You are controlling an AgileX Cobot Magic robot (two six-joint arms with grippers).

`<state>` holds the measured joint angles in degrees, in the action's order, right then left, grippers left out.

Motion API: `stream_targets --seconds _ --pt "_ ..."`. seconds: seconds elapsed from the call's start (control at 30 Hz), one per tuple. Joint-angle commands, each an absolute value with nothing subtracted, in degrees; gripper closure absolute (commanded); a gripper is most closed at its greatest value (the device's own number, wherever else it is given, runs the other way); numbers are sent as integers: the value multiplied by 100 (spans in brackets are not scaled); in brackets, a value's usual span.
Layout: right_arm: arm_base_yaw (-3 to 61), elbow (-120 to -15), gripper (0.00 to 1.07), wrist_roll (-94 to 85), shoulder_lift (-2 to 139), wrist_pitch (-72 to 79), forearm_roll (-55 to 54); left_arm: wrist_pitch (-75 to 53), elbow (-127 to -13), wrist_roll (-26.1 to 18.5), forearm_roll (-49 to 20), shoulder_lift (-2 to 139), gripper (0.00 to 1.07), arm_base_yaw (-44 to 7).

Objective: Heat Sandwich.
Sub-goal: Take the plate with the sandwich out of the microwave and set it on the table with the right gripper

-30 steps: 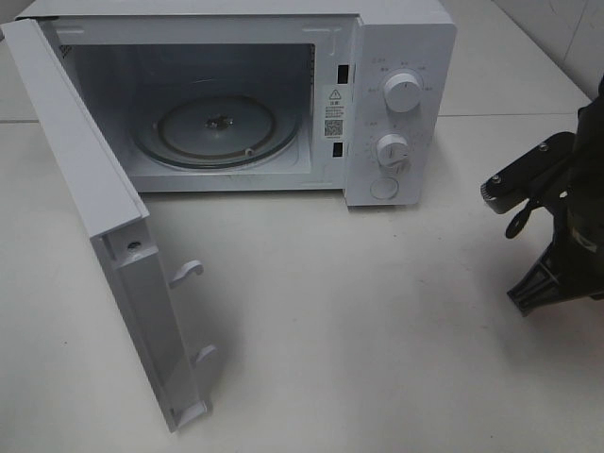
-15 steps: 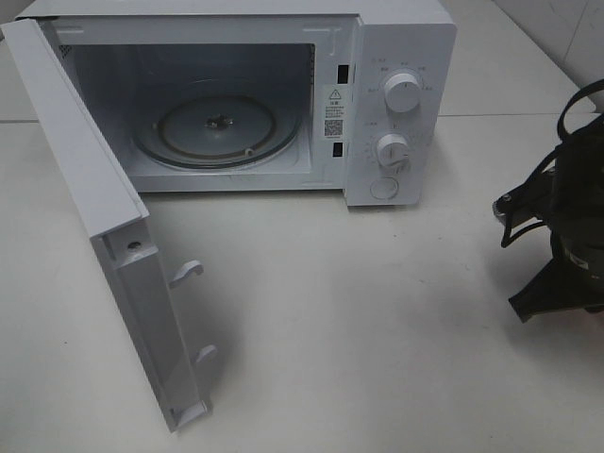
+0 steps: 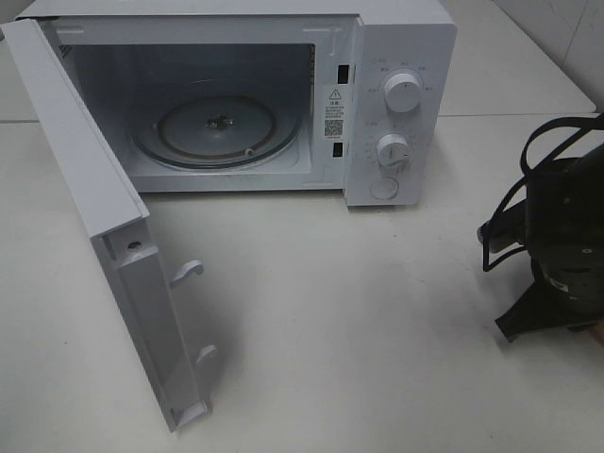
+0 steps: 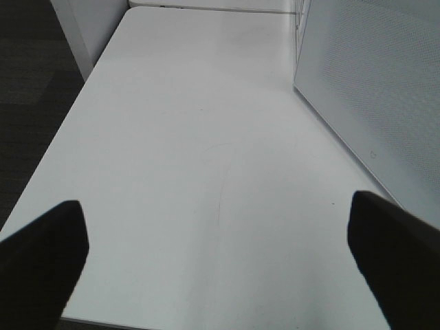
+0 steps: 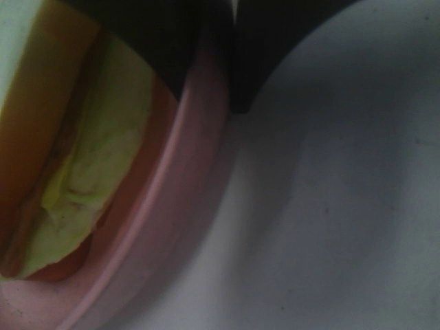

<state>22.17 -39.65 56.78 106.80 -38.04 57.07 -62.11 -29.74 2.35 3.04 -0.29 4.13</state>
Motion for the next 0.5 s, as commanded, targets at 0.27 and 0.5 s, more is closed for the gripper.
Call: stream_targets --seconds 0.27,0.5 --pt "2189 -3982 94 5724 10697 -3885 5804 -6125 -2962 235 275 -120 9 441" --pt "2194 -3982 81 5569 10548 -3890 5592 -6125 -2962 235 275 -120 9 441"
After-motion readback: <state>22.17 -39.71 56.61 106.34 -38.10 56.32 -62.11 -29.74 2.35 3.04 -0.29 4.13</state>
